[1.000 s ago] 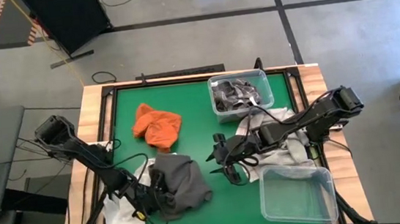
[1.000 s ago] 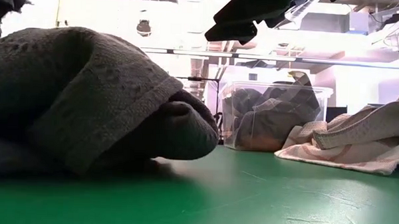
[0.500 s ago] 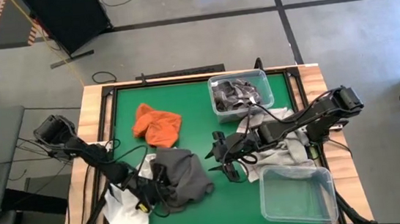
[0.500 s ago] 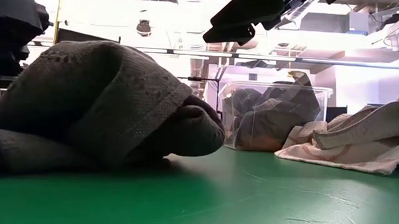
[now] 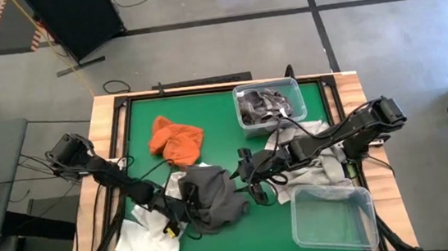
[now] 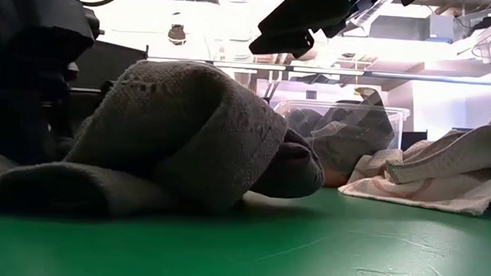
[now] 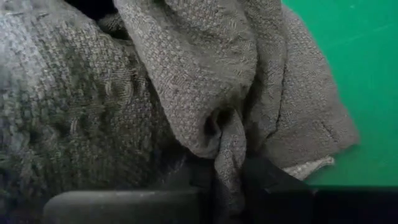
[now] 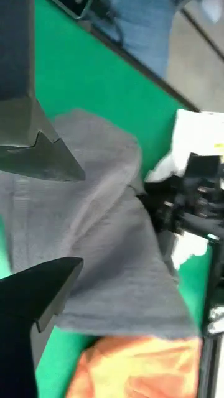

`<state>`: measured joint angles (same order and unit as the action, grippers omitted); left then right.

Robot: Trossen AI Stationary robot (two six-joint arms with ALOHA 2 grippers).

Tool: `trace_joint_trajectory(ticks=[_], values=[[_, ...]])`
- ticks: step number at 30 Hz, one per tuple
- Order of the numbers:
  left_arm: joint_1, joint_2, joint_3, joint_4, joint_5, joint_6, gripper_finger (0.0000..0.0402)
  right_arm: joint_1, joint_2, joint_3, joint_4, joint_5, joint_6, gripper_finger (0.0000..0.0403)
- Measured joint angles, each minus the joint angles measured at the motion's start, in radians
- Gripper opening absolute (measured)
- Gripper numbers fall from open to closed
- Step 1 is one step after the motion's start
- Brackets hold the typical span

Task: Sort towels by color in basket
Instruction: Put the dark gray towel into the top transparent bin

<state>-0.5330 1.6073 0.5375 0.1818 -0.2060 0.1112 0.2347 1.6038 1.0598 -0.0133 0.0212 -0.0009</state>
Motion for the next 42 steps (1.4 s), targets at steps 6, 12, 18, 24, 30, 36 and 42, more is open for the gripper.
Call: trace_joint_trajectory(ticks=[6, 12, 18, 24, 30, 36, 42], values=[[0.040, -0.074, 0.040, -0.068, -0.027, 0.080, 0.0024, 0.013, 0.047, 0.000, 0.025, -0.026, -0.029, 0.0240], [0.098, -0.149, 0.059, -0.087, -0.033, 0.102, 0.0024, 0.036, 0.142, -0.001, 0.111, -0.024, -0.149, 0.0246], [0.152, -0.146, 0.058, -0.093, 0.019, 0.079, 0.0024, 0.027, 0.235, 0.018, 0.188, 0.009, -0.218, 0.0283], [0.176, -0.146, 0.058, -0.081, 0.029, 0.079, 0.0024, -0.015, 0.352, 0.083, 0.207, 0.013, -0.219, 0.0341], [0.191, -0.146, 0.059, -0.063, 0.043, 0.077, 0.0026, -0.054, 0.481, 0.173, 0.197, 0.012, -0.221, 0.0396], [0.191, -0.146, 0.059, -0.054, 0.042, 0.079, 0.0026, -0.083, 0.573, 0.261, 0.123, -0.003, -0.264, 0.0390], [0.191, -0.147, 0.059, -0.058, 0.041, 0.074, 0.0026, -0.104, 0.633, 0.303, 0.096, 0.014, -0.191, 0.0363]])
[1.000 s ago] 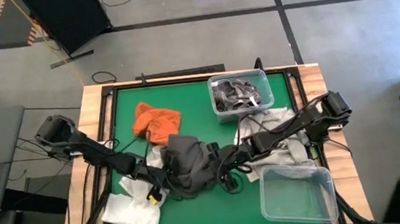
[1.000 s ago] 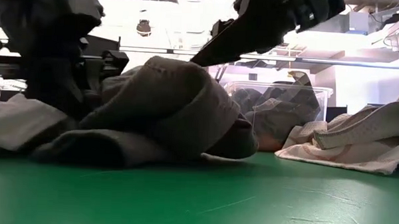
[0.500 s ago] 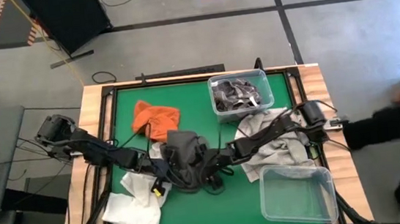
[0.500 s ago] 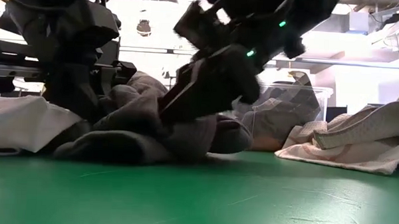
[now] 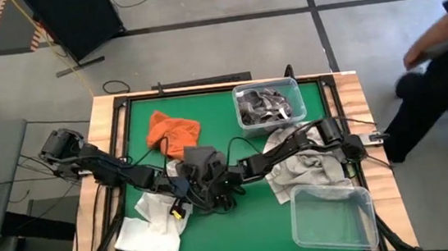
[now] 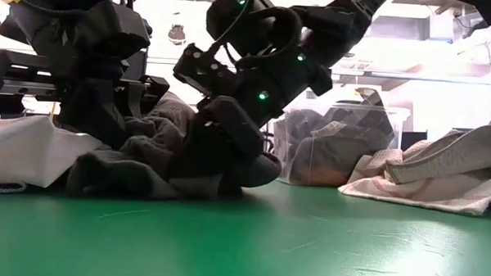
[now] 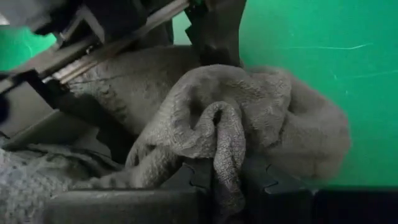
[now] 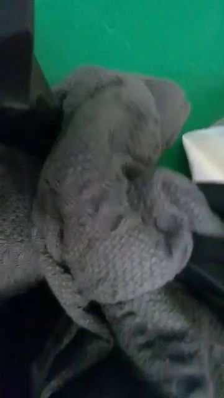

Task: Sort towels by color in basket
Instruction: Put the dark gray towel into the top transparent bin

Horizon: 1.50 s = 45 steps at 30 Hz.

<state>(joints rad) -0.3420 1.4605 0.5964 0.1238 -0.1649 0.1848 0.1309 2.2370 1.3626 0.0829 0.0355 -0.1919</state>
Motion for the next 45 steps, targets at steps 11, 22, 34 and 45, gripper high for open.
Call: trace_joint_trajectory(ticks=[11, 22, 34, 45], values=[[0.000, -0.001, 0.000, 0.006, -0.002, -0.002, 0.0027, 0.001, 0.001, -0.001, -0.024, 0.068, 0.004, 0.0101], [-0.069, -0.161, 0.003, -0.061, -0.110, 0.006, 0.0155, 0.061, -0.110, -0.012, -0.146, 0.151, -0.015, 0.0082], [-0.179, -0.535, 0.032, -0.356, -0.283, -0.139, 0.0226, 0.177, -0.428, -0.011, -0.320, 0.362, -0.076, 0.0082], [-0.183, -0.499, 0.015, -0.474, -0.293, -0.242, 0.0226, 0.193, -0.666, -0.008, -0.422, 0.746, -0.105, 0.0082]])
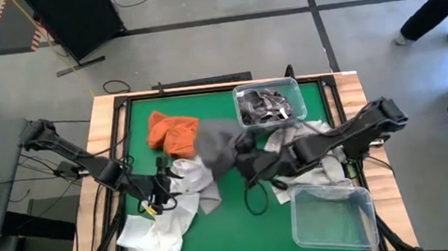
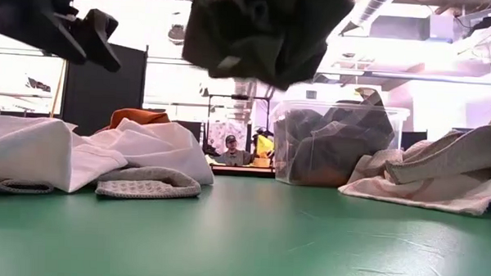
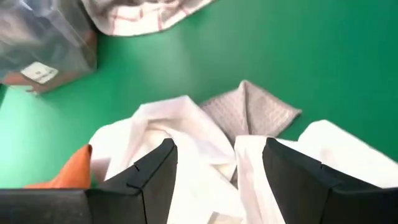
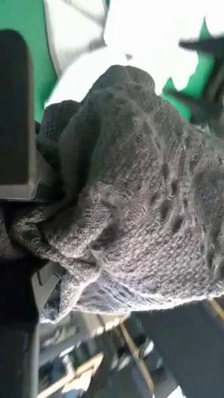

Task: Sort towels by color in basket
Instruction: Put the dark gray towel into the top transparent bin

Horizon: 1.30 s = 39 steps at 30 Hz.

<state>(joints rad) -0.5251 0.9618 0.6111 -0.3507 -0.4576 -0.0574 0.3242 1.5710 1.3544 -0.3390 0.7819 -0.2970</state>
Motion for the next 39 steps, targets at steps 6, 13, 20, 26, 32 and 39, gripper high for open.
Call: trace_joint_trajectory(ticks=[6, 13, 20, 26, 32, 39], values=[[0.000, 0.053, -0.007, 0.003, 0.000, 0.000, 0.0226, -0.030, -0.117, 0.000, -0.107, 0.070, 0.078, 0.0082], [0.001, 0.087, -0.007, 0.007, 0.000, -0.007, 0.0226, -0.114, -0.252, 0.001, -0.356, 0.003, 0.373, 0.0082], [0.005, 0.086, -0.007, 0.013, -0.003, -0.008, 0.0226, -0.277, -0.334, 0.001, -0.533, -0.179, 0.559, 0.0082], [0.005, 0.086, -0.007, 0.012, -0.004, -0.009, 0.0226, -0.489, -0.345, 0.002, -0.556, -0.330, 0.559, 0.0082], [0.005, 0.086, -0.007, 0.012, -0.003, -0.015, 0.0226, -0.700, -0.277, 0.002, -0.558, -0.511, 0.525, 0.0082], [0.005, 0.086, -0.007, 0.009, -0.003, -0.019, 0.0226, -0.839, -0.115, 0.002, -0.558, -0.595, 0.448, 0.0082]])
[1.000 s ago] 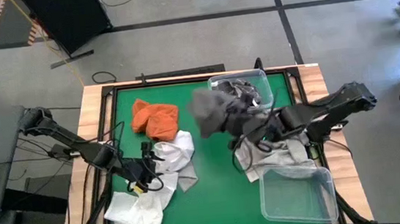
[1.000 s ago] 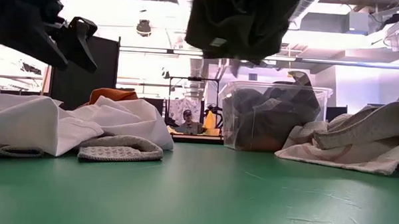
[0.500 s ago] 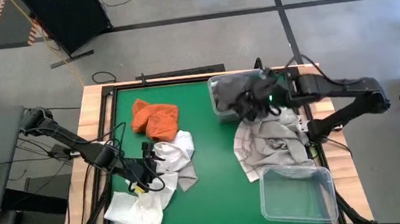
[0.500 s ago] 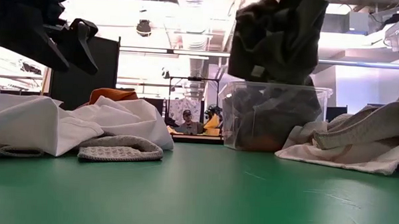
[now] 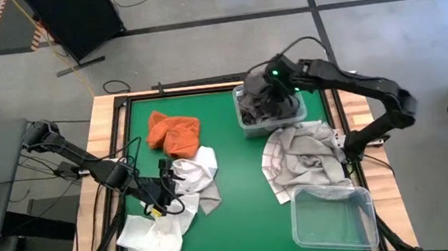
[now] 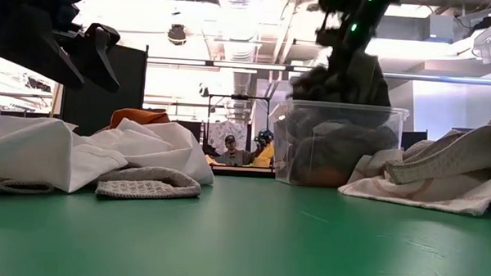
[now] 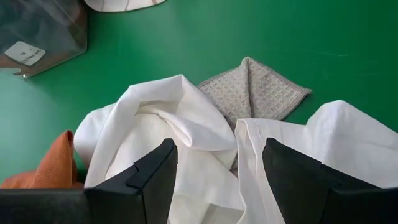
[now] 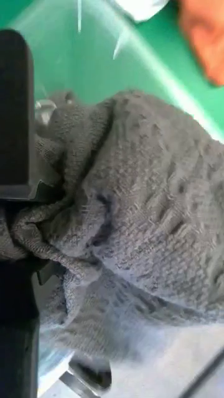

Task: Sort towels by color in basket
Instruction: Put the dark gray towel into the top transparent bin

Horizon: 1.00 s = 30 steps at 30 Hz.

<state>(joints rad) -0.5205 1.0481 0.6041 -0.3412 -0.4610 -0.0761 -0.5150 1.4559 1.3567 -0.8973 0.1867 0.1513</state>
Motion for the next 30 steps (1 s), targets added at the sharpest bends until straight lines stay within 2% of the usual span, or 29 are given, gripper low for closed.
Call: trace_joint_trajectory(ticks=[9, 15, 21, 30], values=[[0.000, 0.000, 0.000, -0.004, 0.000, -0.008, 0.0226, -0.031, 0.258, 0.000, 0.018, -0.034, -0.055, 0.0082], [0.000, 0.000, 0.000, -0.010, 0.000, -0.019, 0.0226, -0.038, 0.382, 0.005, 0.025, -0.051, -0.048, 0.0082], [0.000, 0.000, 0.000, -0.010, 0.001, -0.019, 0.0226, -0.048, 0.431, 0.006, 0.024, -0.063, -0.013, 0.0084], [0.000, 0.000, 0.000, -0.010, 0.001, -0.023, 0.0226, -0.030, 0.411, 0.000, 0.025, -0.084, 0.025, 0.0156]])
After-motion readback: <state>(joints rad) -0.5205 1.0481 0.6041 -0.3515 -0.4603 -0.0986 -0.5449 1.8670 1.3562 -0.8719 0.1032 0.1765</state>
